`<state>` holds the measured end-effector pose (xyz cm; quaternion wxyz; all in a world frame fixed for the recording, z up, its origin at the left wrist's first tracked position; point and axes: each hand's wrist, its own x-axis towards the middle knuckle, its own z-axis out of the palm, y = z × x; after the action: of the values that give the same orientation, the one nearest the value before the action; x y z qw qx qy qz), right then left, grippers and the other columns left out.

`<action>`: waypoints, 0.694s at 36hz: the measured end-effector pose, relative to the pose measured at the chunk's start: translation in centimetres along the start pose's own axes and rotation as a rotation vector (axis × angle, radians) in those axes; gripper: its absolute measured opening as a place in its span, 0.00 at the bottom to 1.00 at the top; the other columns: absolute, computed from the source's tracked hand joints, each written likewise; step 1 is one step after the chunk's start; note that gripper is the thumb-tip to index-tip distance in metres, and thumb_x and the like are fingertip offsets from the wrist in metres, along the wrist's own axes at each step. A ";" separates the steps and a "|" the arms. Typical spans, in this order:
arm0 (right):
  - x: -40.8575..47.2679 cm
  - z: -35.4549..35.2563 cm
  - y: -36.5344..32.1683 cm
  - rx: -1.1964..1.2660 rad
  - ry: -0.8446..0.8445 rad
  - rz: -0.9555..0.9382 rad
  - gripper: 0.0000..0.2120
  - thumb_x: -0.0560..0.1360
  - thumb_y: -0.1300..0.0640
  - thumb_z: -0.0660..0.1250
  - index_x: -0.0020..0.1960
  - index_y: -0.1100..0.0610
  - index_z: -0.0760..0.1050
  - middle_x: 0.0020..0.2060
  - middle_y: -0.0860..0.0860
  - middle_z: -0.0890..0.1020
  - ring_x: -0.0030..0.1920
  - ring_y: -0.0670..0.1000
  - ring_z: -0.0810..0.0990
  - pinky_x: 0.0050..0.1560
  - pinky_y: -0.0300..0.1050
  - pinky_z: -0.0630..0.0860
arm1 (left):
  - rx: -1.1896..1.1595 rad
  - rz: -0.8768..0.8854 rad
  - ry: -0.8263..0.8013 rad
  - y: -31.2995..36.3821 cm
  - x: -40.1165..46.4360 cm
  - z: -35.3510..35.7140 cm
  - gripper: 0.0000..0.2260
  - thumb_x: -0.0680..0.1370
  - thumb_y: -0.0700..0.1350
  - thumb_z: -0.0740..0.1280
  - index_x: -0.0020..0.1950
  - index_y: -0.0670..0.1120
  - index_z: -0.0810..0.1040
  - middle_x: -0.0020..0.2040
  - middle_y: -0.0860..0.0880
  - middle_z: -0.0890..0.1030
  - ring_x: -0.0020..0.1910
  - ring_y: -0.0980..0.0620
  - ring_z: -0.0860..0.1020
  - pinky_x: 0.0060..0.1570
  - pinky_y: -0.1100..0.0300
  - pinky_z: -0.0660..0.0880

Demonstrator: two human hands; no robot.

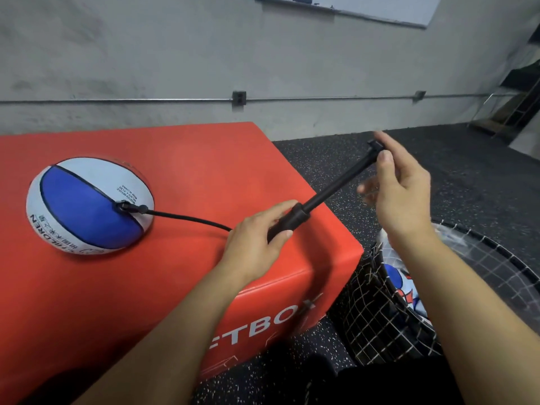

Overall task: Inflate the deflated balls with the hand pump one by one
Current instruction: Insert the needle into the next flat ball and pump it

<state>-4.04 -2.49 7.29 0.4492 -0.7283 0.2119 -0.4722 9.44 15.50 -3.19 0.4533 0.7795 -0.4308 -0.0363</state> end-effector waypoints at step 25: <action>-3.5 6.8 2.1 -0.232 -0.443 -0.114 0.17 0.86 0.57 0.62 0.73 0.47 0.77 0.60 0.45 0.80 0.32 0.50 0.84 0.43 0.42 0.80 | -0.254 -0.092 0.100 -0.8 -0.1 -0.9 0.26 0.76 0.49 0.69 0.72 0.67 0.70 0.63 0.49 0.84 0.60 0.58 0.82 0.66 0.50 0.78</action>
<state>0.56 2.10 2.77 0.3707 -0.8714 0.1198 -0.2982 10.28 16.32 -3.28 0.5671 0.7356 -0.3636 -0.0721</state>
